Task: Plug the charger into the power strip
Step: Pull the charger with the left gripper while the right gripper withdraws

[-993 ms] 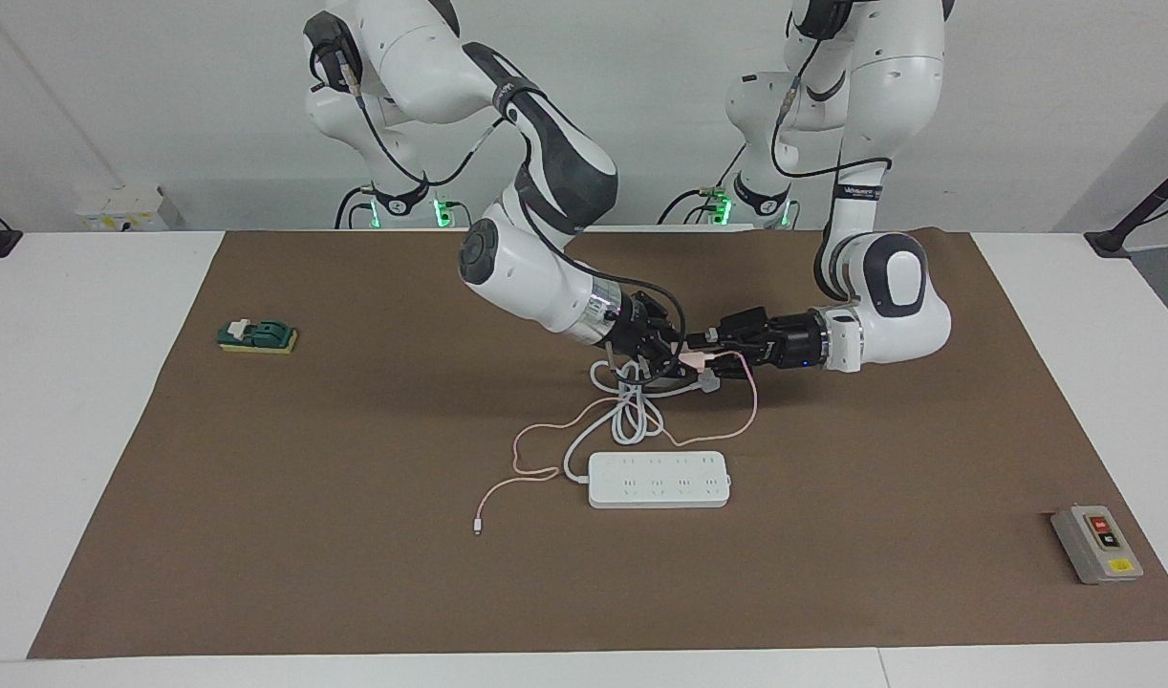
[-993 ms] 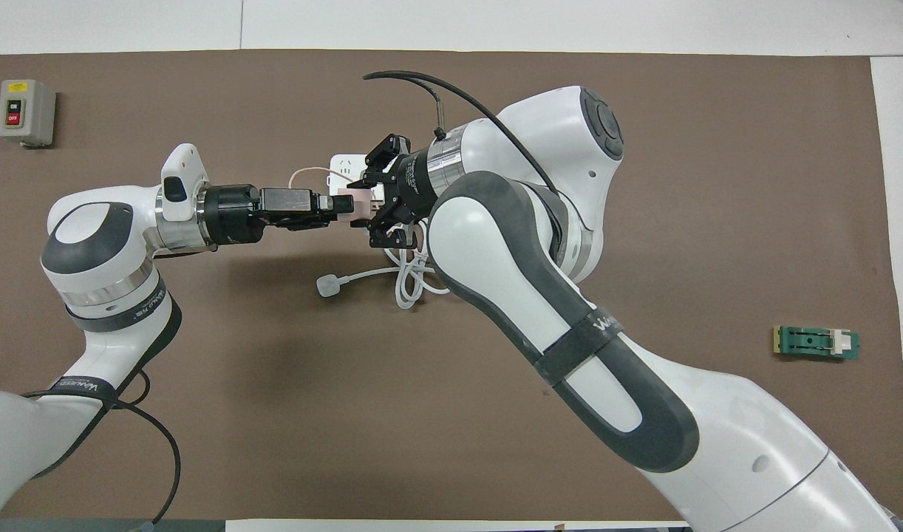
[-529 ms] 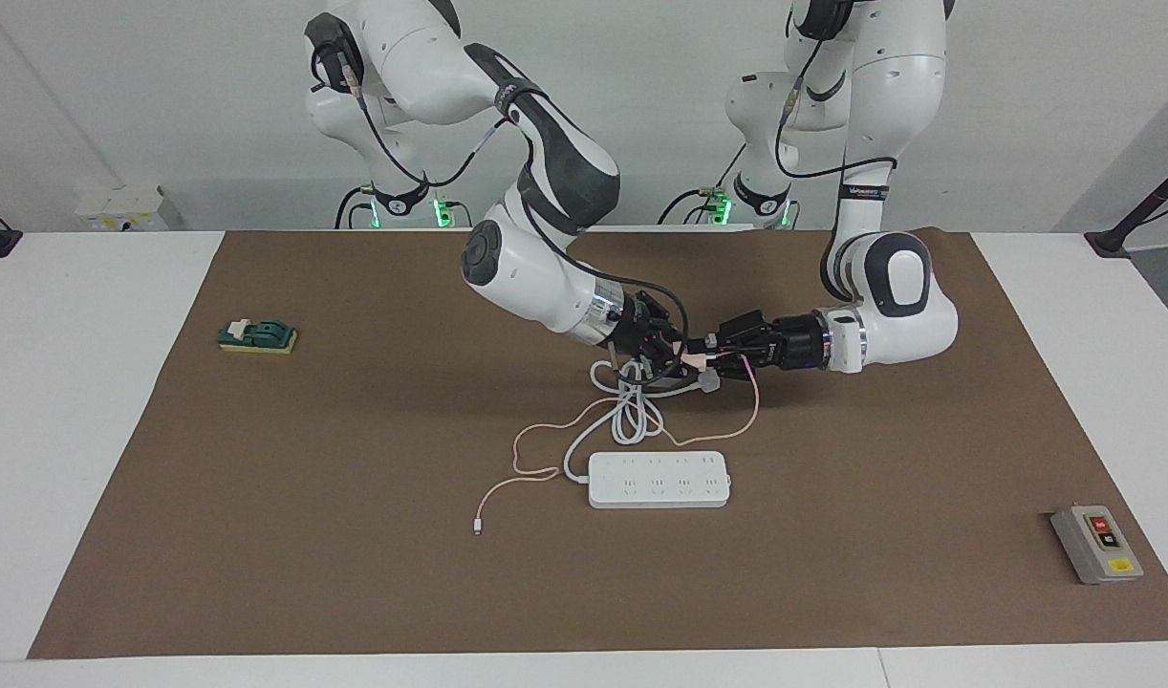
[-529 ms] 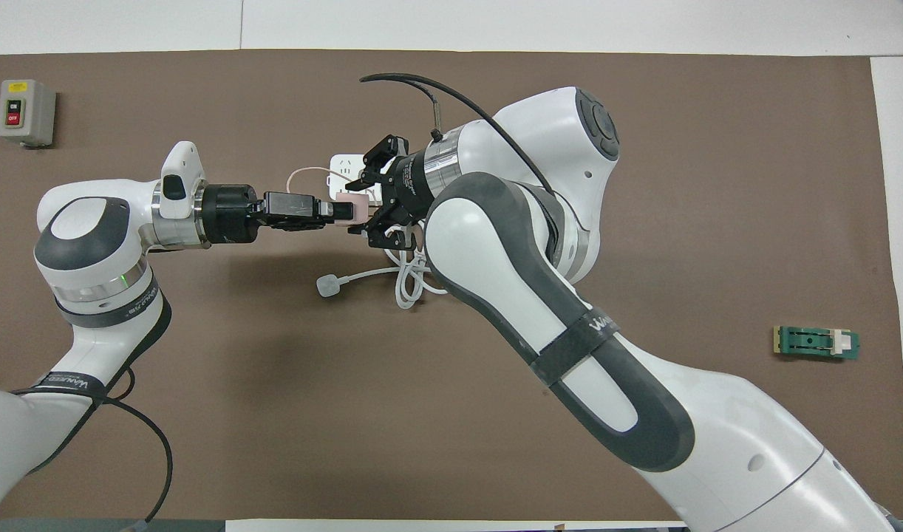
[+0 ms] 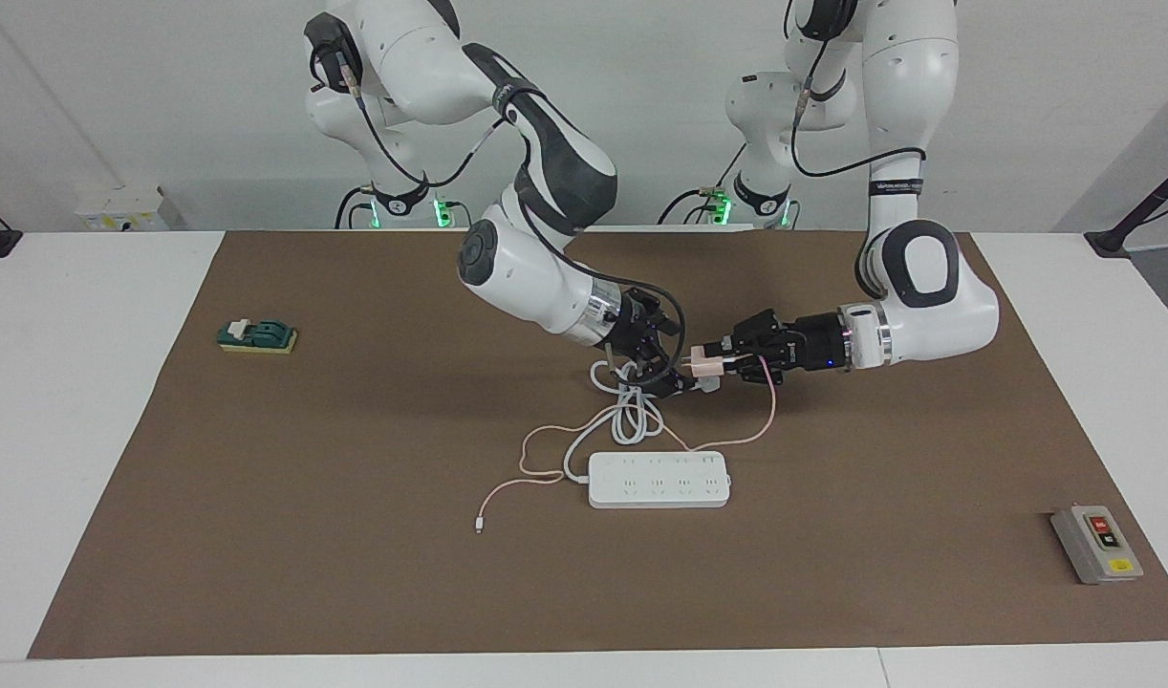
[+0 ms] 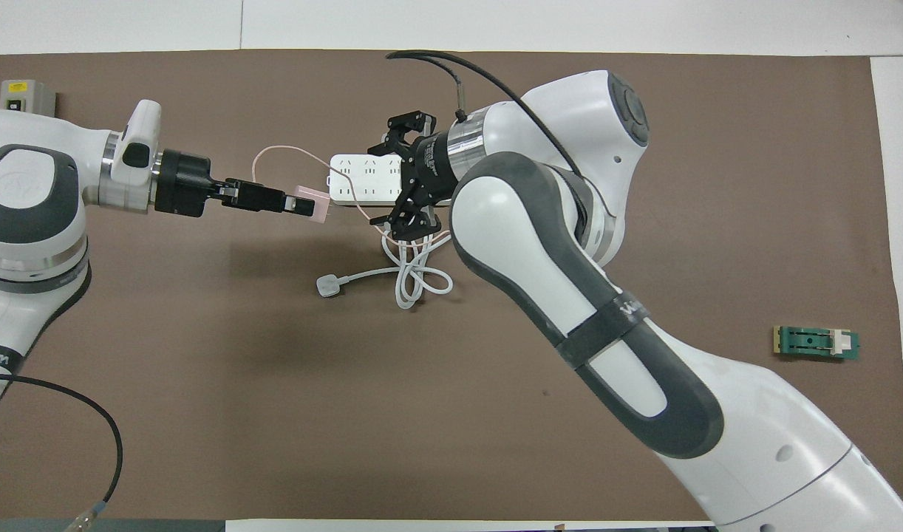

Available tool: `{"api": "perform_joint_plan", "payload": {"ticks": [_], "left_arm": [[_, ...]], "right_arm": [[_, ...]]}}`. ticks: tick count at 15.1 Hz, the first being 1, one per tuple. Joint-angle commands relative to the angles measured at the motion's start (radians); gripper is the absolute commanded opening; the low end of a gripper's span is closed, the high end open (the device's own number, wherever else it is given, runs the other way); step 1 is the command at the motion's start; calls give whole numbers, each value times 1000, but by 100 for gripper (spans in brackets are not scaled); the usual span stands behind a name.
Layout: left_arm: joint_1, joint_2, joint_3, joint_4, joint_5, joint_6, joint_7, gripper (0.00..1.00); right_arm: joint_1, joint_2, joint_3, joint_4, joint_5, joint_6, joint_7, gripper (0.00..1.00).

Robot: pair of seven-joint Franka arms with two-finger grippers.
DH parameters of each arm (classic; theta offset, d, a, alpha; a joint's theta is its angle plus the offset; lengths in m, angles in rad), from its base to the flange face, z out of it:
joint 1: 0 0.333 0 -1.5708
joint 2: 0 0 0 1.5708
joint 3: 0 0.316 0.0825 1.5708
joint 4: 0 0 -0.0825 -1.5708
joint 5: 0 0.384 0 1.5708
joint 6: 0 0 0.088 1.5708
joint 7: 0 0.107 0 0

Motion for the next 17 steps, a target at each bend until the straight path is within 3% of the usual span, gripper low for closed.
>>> {"api": "perform_joint_plan", "payload": {"ticks": [1, 4, 7, 12, 17], "left_arm": [[-38, 22, -4, 104, 258, 59, -15, 0], [-125, 28, -3, 123, 397, 117, -11, 0], [-190, 40, -4, 121, 557, 235, 30, 0], [-266, 60, -6, 120, 869, 401, 222, 0], [-316, 63, -4, 54, 977, 560, 285, 0]], "right_arm": [[-80, -45, 2, 4, -2, -65, 4, 100], [-154, -103, 0, -10, -69, -117, -4, 100], [-231, -151, 0, -12, -149, -247, -83, 100], [-366, -218, 0, -12, -290, -521, -538, 100], [-386, -281, 0, -26, -590, -647, -1123, 100]]}}
